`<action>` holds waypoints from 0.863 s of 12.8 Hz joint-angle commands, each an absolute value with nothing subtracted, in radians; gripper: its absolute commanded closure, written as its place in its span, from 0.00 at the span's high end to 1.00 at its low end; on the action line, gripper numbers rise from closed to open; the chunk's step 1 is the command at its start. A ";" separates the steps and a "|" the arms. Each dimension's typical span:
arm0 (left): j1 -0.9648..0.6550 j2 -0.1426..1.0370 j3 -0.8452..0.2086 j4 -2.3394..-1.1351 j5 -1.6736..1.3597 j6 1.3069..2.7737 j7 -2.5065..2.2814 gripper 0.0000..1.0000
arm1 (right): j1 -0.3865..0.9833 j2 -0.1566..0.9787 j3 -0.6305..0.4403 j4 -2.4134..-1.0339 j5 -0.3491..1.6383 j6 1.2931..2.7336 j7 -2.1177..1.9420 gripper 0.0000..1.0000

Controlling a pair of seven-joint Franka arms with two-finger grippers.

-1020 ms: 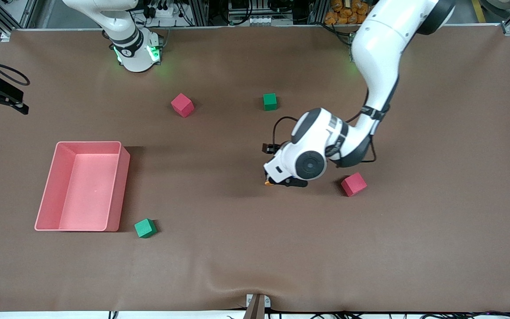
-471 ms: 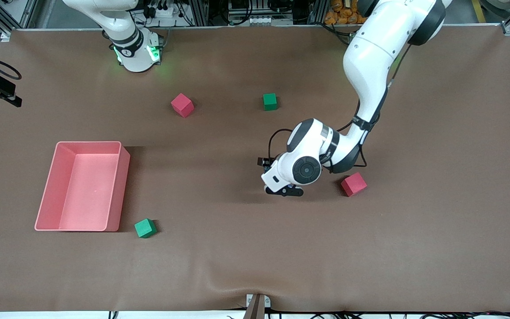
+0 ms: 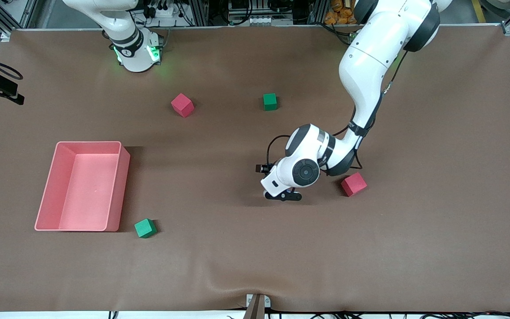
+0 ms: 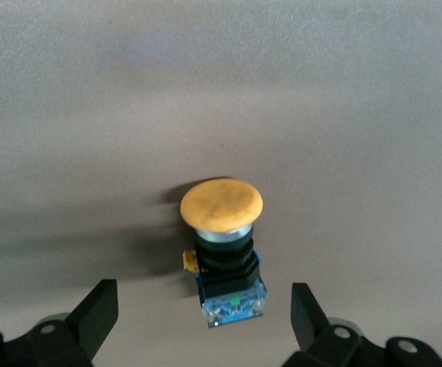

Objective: Place and upright button with both arms
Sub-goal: 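Grasp the button body with the left gripper, then lift the button and stand it upright on the table with the left gripper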

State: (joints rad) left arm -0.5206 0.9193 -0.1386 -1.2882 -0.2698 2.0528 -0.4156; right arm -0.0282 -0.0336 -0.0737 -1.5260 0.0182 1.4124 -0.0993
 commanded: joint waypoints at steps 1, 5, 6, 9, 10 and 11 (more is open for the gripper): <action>-0.529 0.949 -0.133 -1.259 -0.255 2.092 -0.423 0.96 | -0.012 -0.026 -0.075 -1.491 0.025 1.388 -0.020 1.00; -0.529 0.963 -0.135 -1.258 -0.256 2.125 -0.423 0.89 | -0.012 -0.028 -0.075 -1.489 0.022 1.391 -0.014 1.00; -0.529 0.965 -0.135 -1.259 -0.256 2.125 -0.425 0.82 | -0.011 -0.031 -0.074 -1.489 0.008 1.390 -0.015 1.00; -0.551 0.963 -0.133 -1.264 -0.253 2.123 -0.481 0.23 | -0.015 -0.035 -0.074 -1.489 0.005 1.394 -0.014 1.00; -0.552 0.959 -0.133 -1.266 -0.253 2.123 -0.501 0.02 | -0.015 -0.034 -0.072 -1.489 0.015 1.399 -0.014 1.00; -0.552 0.950 -0.135 -1.267 -0.250 2.120 -0.515 0.00 | -0.012 -0.034 -0.072 -1.489 0.015 1.405 -0.012 1.00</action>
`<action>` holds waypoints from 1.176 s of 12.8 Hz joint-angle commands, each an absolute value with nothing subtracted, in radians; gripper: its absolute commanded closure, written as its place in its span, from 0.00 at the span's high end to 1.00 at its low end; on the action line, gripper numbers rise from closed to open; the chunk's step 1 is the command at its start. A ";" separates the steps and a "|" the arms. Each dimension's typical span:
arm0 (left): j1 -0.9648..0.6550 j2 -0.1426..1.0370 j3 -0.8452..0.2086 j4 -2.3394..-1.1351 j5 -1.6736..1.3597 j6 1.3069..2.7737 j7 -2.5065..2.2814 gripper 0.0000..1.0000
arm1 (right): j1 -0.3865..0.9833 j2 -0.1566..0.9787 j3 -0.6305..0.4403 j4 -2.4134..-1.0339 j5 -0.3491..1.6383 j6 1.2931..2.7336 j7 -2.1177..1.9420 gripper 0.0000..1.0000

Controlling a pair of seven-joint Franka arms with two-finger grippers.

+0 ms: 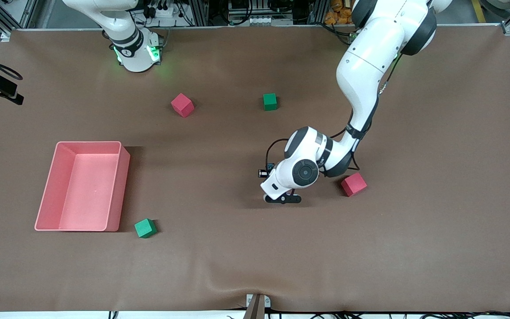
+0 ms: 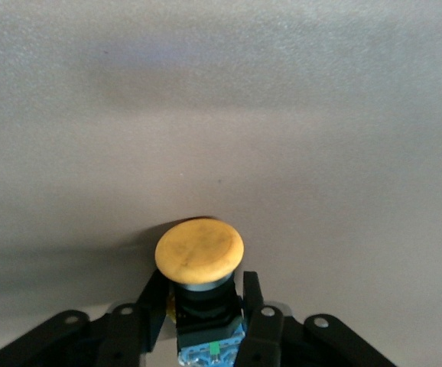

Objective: Place and upright button with both arms
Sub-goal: 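Lift the button and stand it upright on the table with the left gripper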

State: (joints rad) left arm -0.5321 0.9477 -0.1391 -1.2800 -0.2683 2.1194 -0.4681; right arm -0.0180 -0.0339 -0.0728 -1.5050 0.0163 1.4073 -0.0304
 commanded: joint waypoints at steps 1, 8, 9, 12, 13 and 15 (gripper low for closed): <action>-0.560 0.930 -0.133 -1.267 -0.244 2.114 -0.547 0.00 | -0.012 -0.034 -0.072 -1.488 0.014 1.414 -0.012 1.00; -0.653 0.796 -0.133 -1.275 0.015 2.109 -0.941 0.00 | -0.017 -0.032 -0.075 -1.471 0.018 1.398 -0.011 1.00; -0.691 0.801 -0.130 -1.273 0.090 2.124 -0.993 0.00 | -0.017 -0.032 -0.075 -1.471 0.018 1.393 -0.011 1.00; -0.803 0.779 -0.129 -1.273 0.327 2.132 -1.196 0.00 | -0.017 -0.032 -0.074 -1.471 0.018 1.391 -0.011 1.00; -0.839 0.776 -0.129 -1.273 0.438 2.132 -1.306 0.00 | -0.017 -0.032 -0.074 -1.471 0.018 1.391 -0.011 1.00; -0.897 0.788 -0.133 -1.278 0.665 2.131 -1.562 0.00 | -0.017 -0.032 -0.074 -1.471 0.018 1.393 -0.011 1.00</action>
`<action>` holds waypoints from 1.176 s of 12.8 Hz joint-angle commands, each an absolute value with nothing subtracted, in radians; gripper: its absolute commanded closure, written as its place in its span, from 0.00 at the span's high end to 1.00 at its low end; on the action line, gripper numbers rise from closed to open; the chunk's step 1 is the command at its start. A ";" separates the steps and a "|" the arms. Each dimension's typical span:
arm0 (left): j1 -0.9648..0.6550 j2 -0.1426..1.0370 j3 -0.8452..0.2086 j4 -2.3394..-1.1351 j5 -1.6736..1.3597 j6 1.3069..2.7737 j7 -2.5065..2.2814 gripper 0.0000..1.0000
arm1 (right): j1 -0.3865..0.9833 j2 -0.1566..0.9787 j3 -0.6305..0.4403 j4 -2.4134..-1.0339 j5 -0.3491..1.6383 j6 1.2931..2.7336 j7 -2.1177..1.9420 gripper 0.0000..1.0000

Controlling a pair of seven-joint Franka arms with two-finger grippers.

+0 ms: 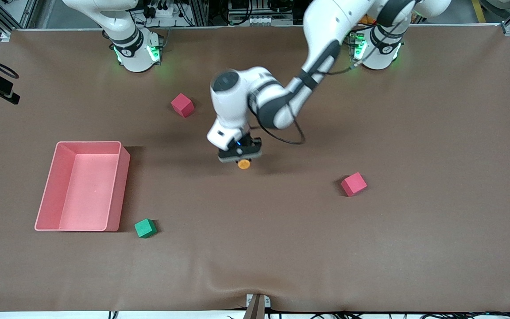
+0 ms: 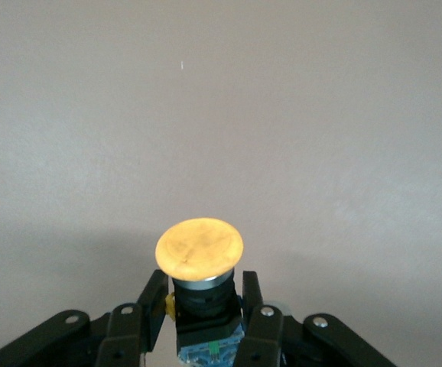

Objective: Place and upright button with both arms
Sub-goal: 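Lift the button and stand it upright on the table with the left gripper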

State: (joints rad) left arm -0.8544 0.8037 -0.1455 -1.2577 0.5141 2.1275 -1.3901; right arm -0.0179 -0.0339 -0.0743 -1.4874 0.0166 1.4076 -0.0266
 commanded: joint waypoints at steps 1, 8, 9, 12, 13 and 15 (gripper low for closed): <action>-0.923 0.799 -0.132 -1.287 0.781 2.131 -1.668 0.00 | -0.017 -0.032 -0.074 -1.471 0.017 1.393 -0.011 1.00; -1.000 0.948 -0.133 -1.335 1.446 2.120 -2.235 0.00 | -0.014 -0.031 -0.072 -1.470 0.018 1.394 -0.012 1.00; -1.000 0.957 -0.132 -1.336 1.495 2.106 -2.243 0.00 | -0.014 -0.029 -0.072 -1.470 0.018 1.394 -0.012 1.00; -1.000 0.991 -0.130 -1.341 1.597 2.042 -2.246 0.00 | -0.014 -0.029 -0.072 -1.471 0.018 1.397 -0.012 1.00; -1.000 0.991 -0.129 -1.342 1.604 2.031 -2.244 0.00 | -0.014 -0.029 -0.072 -1.471 0.018 1.397 -0.012 1.00; -1.002 1.020 -0.129 -1.345 1.672 1.999 -2.249 0.00 | -0.014 -0.029 -0.072 -1.470 0.018 1.397 -0.012 1.00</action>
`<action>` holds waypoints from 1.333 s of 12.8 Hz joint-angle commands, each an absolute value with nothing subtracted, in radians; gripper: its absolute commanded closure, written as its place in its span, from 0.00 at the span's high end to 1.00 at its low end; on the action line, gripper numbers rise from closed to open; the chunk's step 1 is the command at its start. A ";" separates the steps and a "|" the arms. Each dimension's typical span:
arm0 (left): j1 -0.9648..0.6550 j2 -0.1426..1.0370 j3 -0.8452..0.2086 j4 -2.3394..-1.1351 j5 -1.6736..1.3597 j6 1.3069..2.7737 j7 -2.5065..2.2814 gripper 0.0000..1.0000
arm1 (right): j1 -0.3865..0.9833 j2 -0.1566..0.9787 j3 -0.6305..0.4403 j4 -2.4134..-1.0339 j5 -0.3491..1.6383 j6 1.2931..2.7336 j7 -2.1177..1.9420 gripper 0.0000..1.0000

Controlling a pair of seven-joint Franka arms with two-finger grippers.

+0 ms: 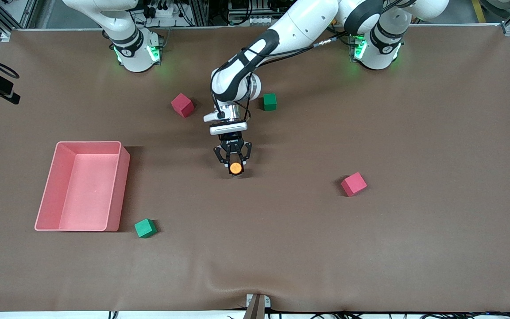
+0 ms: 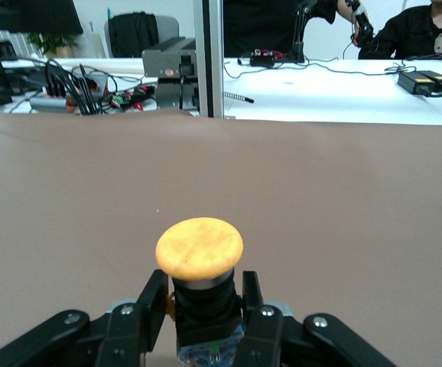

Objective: Place and upright button with both arms
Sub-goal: 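Lift the button and stand it upright on the table with the left gripper, then open the left gripper and raise it away from the upright button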

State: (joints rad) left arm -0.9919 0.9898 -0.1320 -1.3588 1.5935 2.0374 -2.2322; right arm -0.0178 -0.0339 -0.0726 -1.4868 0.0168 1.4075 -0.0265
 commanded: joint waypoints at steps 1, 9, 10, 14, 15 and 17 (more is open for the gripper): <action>-1.002 1.043 -0.130 -1.342 1.705 1.996 -2.276 0.00 | -0.014 -0.029 -0.072 -1.470 0.018 1.399 -0.012 1.00; -1.006 1.032 -0.140 -1.345 1.682 1.967 -2.338 1.00 | -0.014 -0.029 -0.072 -1.470 0.018 1.401 -0.012 1.00; -1.012 1.020 -0.141 -1.344 1.611 1.965 -2.335 1.00 | -0.014 -0.029 -0.072 -1.470 0.018 1.401 -0.012 1.00; -1.104 0.907 -0.144 -1.333 1.273 1.832 -2.150 1.00 | -0.014 -0.029 -0.072 -1.471 0.018 1.401 -0.012 1.00; -1.129 0.860 -0.143 -1.333 1.176 1.780 -2.078 1.00 | -0.014 -0.029 -0.072 -1.471 0.018 1.401 -0.012 1.00; -1.140 0.738 -0.149 -1.333 1.042 1.711 -1.947 1.00 | -0.014 -0.029 -0.072 -1.471 0.018 1.401 -0.012 1.00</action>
